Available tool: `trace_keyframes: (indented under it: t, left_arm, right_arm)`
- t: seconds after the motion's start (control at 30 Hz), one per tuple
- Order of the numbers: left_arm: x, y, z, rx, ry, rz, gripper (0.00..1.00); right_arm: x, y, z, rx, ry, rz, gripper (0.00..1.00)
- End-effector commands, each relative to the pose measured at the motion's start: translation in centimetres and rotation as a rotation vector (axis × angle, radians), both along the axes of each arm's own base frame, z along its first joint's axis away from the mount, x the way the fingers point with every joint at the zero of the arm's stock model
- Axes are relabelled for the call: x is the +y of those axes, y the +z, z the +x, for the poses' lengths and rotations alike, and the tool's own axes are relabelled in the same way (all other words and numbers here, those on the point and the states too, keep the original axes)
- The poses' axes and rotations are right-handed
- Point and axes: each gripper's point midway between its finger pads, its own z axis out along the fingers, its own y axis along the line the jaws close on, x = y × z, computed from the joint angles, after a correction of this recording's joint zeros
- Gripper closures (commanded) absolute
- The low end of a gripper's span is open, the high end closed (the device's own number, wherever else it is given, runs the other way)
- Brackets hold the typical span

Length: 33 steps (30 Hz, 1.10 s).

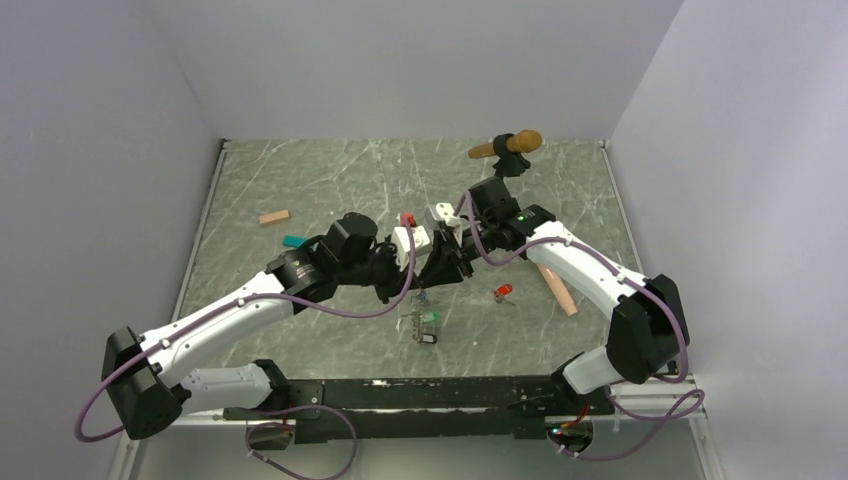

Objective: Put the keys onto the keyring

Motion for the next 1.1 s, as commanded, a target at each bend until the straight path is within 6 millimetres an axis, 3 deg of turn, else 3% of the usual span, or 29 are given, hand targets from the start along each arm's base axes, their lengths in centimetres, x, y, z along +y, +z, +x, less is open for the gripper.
trace_keyframes:
  t: [0.0, 0.17, 0.27, 0.47, 0.5, 0.67, 0.77, 0.9, 1.07]
  left_arm:
    - [-0.5, 3.4, 0.6, -0.067, 0.017, -0.073, 1.00]
    - [-0.3, 3.4, 0.5, -0.068, 0.020, -0.076, 1.00]
    - [-0.4, 3.4, 0.5, -0.069, 0.019, -0.076, 1.00]
    - [0.2, 3.6, 0.5, -0.086, 0.056, -0.112, 1.00]
    - [0.4, 3.7, 0.4, -0.092, 0.063, -0.132, 0.95]
    - [2.1, 4.3, -0.4, -0.133, 0.119, -0.316, 0.45]
    - [3.5, 4.4, -0.9, -0.180, 0.154, -0.451, 0.29]
    - [4.8, 3.9, -1.5, -0.240, 0.178, -0.579, 0.29]
    - [4.1, 2.7, -1.9, -0.221, 0.148, -0.637, 0.37]
  right_arm:
    - [0.4, 0.0, 0.4, -0.005, -0.012, -0.001, 0.75]
    - [0.4, 0.0, 0.4, -0.009, -0.008, 0.000, 0.87]
    - [0.4, 0.1, 0.3, -0.014, 0.004, 0.004, 1.00]
    - [0.1, 0.5, -0.4, -0.034, 0.041, 0.021, 1.00]
    - [0.1, 0.6, -0.5, -0.036, 0.047, 0.026, 1.00]
    - [0.0, 1.0, -1.2, -0.046, 0.085, 0.059, 1.00]
    - [-0.2, 1.0, -1.5, -0.072, 0.103, 0.078, 1.00]
    - [-0.3, 0.9, -2.1, -0.098, 0.137, 0.108, 1.00]
    - [-0.6, 1.0, -2.8, -0.129, 0.175, 0.147, 1.00]
